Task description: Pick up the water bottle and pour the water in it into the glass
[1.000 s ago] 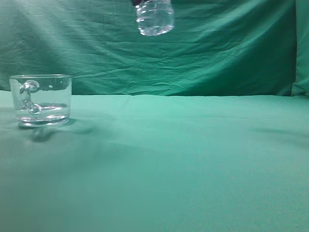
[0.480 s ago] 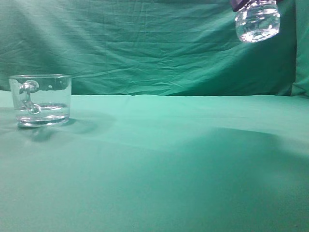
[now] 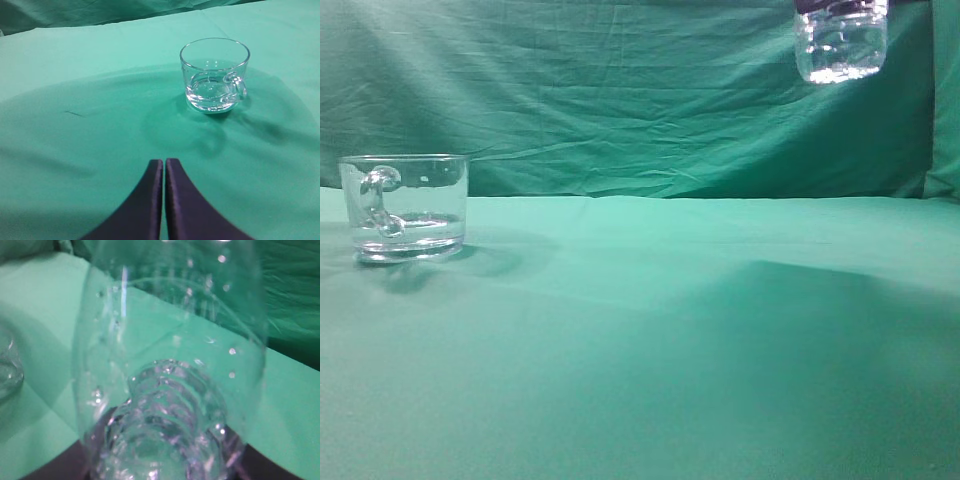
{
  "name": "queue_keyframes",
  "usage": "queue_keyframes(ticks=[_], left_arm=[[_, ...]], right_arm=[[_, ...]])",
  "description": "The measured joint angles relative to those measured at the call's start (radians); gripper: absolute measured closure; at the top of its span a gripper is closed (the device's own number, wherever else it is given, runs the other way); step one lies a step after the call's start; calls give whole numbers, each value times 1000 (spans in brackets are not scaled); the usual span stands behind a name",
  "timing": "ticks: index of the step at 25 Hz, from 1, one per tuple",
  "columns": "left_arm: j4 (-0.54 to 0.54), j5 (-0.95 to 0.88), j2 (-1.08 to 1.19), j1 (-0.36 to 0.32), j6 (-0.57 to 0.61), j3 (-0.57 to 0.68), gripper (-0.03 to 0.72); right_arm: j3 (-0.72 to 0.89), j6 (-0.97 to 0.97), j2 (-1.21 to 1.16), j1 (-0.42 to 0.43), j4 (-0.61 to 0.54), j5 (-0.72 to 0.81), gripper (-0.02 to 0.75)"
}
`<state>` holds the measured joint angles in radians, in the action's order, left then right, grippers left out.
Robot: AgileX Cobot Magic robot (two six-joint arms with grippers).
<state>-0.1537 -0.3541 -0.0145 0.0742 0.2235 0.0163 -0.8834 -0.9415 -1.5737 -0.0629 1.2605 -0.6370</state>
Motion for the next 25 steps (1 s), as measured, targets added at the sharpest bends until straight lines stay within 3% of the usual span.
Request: queue_keyframes(ticks=[3, 11, 16, 25], left_arm=[[0, 0, 0, 0, 0, 0, 688], [0, 0, 0, 0, 0, 0, 688], [0, 0, 0, 0, 0, 0, 688], [0, 0, 0, 0, 0, 0, 688]], right_arm=[[58, 157, -23, 2, -29, -43, 407], [204, 519, -200, 2, -332, -274, 407], [204, 568, -362, 2, -417, -446, 407], [204, 701, -478, 2, -523, -496, 407]])
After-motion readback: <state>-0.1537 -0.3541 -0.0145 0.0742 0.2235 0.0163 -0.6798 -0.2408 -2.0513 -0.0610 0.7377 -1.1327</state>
